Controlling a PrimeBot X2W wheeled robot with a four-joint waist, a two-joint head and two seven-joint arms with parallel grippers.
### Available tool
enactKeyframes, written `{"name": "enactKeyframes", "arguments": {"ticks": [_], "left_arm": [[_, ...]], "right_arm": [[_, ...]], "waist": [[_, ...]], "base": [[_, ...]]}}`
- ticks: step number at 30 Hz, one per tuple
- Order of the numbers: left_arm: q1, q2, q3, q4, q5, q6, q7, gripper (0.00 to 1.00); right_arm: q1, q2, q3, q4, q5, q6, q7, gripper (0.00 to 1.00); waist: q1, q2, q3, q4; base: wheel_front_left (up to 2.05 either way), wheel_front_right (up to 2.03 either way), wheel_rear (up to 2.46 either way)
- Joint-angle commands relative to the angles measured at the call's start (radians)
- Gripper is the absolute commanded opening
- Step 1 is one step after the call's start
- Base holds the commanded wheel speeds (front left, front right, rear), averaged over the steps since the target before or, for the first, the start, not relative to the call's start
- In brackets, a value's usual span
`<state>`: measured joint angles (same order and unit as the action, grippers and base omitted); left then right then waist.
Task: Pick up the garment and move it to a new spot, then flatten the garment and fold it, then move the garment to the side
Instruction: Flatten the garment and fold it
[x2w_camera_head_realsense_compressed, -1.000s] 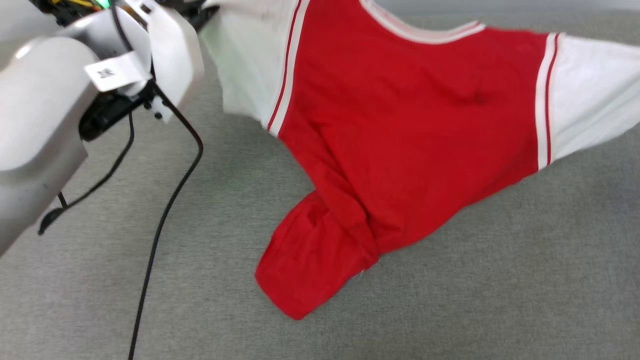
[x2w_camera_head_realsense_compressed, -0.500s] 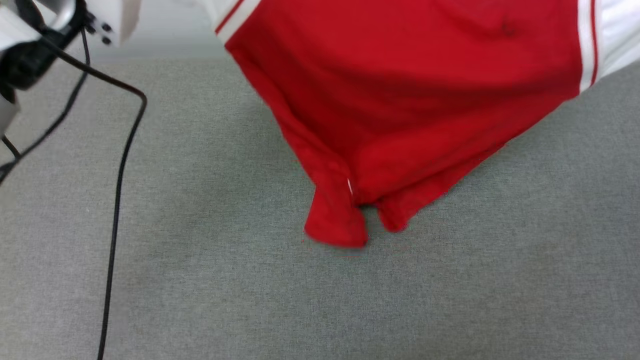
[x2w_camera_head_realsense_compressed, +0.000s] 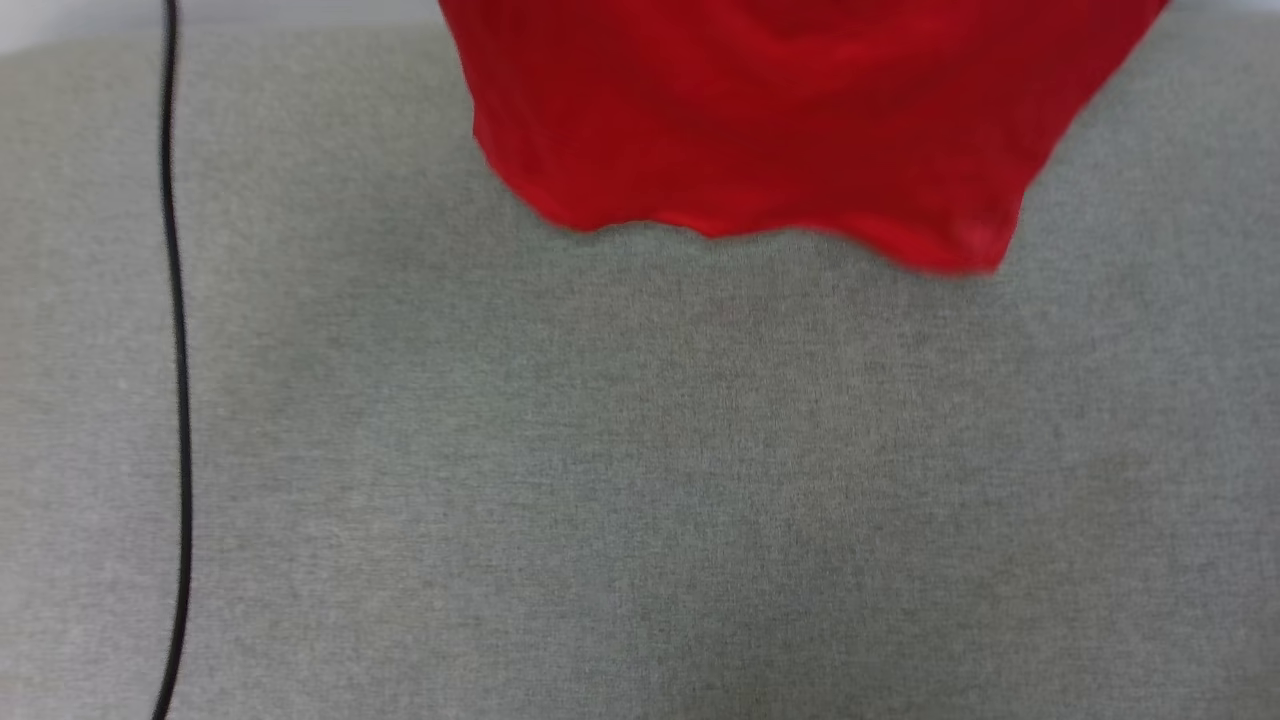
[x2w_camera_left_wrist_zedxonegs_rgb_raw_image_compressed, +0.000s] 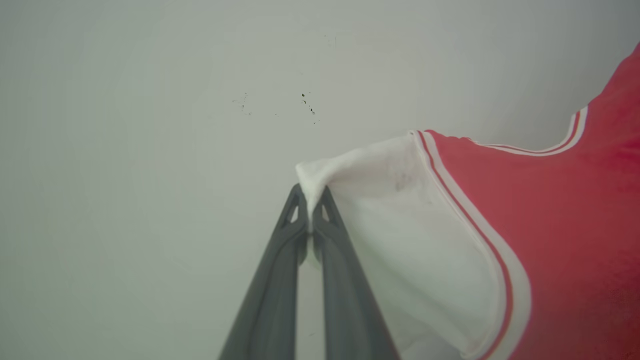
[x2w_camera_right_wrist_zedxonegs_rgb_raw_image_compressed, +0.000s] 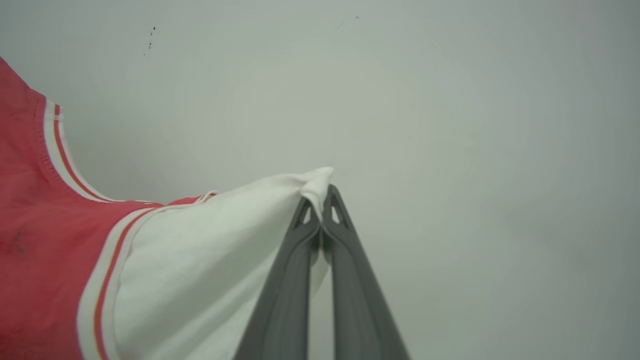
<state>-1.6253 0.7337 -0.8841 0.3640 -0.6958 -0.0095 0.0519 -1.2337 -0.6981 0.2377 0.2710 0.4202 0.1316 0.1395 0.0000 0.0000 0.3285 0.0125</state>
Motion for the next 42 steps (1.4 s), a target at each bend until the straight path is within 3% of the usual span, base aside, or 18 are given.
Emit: {"name": "enactKeyframes", "arguments": {"ticks": [1,10,18,32,37,42], "left_arm": [[-0.028,-0.005,0.010,0.013,0.010,-0.002,-0.004,0.00],[-0.220,-0.060,0.045,0.161,0.078,-0.003,-0.121,0.00],[-0.249,-0.101,0.048,0.288,0.082,-0.013,-0.203,0.00],[-0.015,-0.140,0.049,0.351,0.028,-0.020,-0.308,0.00],[0.156,-0.118,0.059,0.264,0.009,0.002,-0.316,0.00],[0.383,-0.077,0.090,0.124,-0.029,0.054,-0.318,0.00]], "right_arm": [[-0.048,0.017,0.007,0.028,-0.011,-0.002,-0.013,0.00],[-0.402,0.091,0.068,0.288,-0.098,-0.002,-0.126,0.00],[-0.532,0.149,0.114,0.446,-0.125,-0.002,-0.215,0.00],[-0.309,0.152,0.220,0.505,-0.043,-0.002,-0.317,0.00],[-0.155,0.132,0.260,0.464,0.023,-0.002,-0.352,0.00],[0.043,0.104,0.286,0.383,0.084,-0.002,-0.373,0.00]], "waist": [[0.0000,0.0000,0.045,-0.014],[0.0000,0.0000,0.178,-0.034],[0.0000,0.0000,0.227,-0.038],[0.0000,0.0000,0.202,-0.015],[0.0000,0.0000,0.148,-0.011],[0.0000,0.0000,0.075,-0.015]], "base": [[0.00,0.00,0.00],[0.00,0.00,0.00],[0.00,0.00,0.00],[0.00,0.00,0.00],[0.00,0.00,0.00],[0.00,0.00,0.00]]}}
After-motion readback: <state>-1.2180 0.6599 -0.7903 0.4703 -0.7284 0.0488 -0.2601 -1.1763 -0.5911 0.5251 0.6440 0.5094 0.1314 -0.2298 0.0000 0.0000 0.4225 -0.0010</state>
